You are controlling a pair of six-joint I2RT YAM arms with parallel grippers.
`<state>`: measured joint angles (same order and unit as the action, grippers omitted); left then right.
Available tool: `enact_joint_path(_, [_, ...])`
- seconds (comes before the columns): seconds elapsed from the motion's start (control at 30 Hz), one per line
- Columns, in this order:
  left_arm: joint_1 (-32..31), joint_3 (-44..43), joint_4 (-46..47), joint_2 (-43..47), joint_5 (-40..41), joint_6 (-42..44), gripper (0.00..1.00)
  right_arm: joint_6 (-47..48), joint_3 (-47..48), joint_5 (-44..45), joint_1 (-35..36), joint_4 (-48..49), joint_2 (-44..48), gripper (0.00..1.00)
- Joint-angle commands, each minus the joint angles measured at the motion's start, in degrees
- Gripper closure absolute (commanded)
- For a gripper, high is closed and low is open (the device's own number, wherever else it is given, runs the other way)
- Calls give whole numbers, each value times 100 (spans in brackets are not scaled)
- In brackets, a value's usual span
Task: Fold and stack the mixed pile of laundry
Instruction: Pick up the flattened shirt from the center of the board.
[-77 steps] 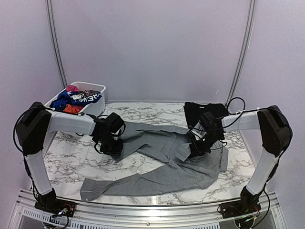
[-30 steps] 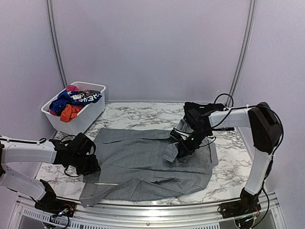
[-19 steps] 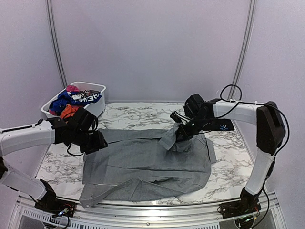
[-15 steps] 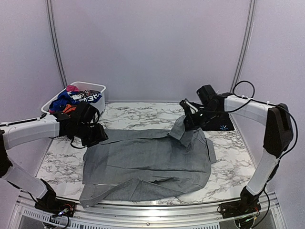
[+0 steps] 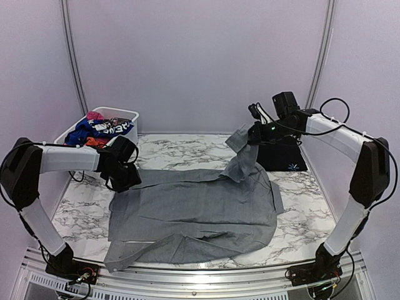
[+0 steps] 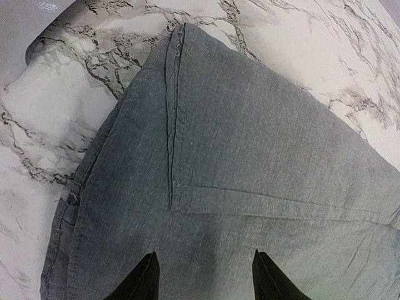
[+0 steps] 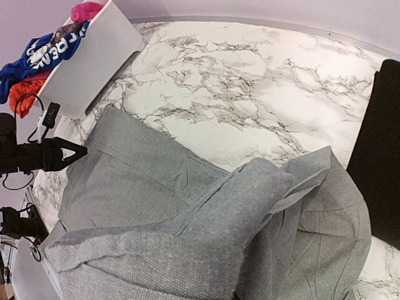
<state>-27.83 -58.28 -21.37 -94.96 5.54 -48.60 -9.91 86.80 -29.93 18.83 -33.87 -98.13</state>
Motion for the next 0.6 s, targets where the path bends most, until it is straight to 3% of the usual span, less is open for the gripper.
enact_joint_path(0.0, [65, -207, 269, -344, 209, -113, 47, -143, 300, -14, -87, 198, -49, 100])
enact_joint_path(0.3, [120, -414, 367, -991, 178, -53, 54, -57, 302, -73, -169, 127, -107, 100])
enact_joint_path(0.57, [162, -635, 366, -1045, 274, 83, 70, -24, 379, -99, -213, 78, -150, 100])
